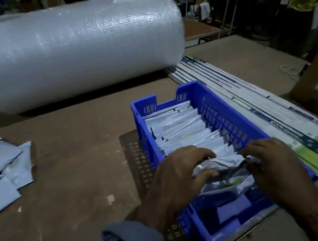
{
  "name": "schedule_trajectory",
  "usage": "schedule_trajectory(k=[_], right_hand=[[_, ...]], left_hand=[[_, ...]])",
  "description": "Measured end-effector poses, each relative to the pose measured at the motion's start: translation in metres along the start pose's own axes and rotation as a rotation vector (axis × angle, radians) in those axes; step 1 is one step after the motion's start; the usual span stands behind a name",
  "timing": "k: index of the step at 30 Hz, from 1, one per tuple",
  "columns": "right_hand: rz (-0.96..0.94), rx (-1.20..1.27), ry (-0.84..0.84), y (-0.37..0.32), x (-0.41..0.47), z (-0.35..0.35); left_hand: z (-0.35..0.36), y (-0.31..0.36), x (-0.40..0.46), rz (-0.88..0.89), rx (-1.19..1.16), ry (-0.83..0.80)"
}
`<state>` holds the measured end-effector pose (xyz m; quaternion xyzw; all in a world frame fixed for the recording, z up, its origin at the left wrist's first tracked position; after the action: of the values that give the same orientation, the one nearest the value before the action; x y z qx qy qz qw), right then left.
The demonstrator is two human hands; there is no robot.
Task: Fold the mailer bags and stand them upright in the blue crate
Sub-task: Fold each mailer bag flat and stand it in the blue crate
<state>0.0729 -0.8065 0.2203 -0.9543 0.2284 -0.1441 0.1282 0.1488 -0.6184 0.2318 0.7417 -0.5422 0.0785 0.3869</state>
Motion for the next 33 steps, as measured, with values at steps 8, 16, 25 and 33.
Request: schedule_trajectory(k=[8, 16, 25, 33], right_hand=[[0.034, 0.027, -0.210, 0.046, 0.018, 0.015], [0.033, -0.330, -0.422, 0.056, 0.015, 0.068], [0.083, -0.445, -0.495, 0.063, 0.030, 0.104], [0.052, -0.493, -0.508, 0.059, 0.033, 0.116]], left_hand=[[0.035, -0.015, 0.008, -0.124, -0.198, 0.047], [0.078, -0.054, -0.013, -0.329, -0.176, -0.283], [0.099, -0.053, -0.016, -0.223, 0.215, -0.563], [0.118, -0.062, -0.023, -0.286, 0.428, -0.788]])
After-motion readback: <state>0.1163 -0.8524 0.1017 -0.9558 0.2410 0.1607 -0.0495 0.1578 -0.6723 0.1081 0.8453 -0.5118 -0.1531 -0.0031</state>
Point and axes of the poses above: each hand's wrist, its own x-axis towards the middle knuckle, its own z-axis out of the palm, y = z × x, the point moved 10 cm from there along x, towards the middle knuckle, and after that the axes turned 15 degrees about z, right-handed, at the moved point
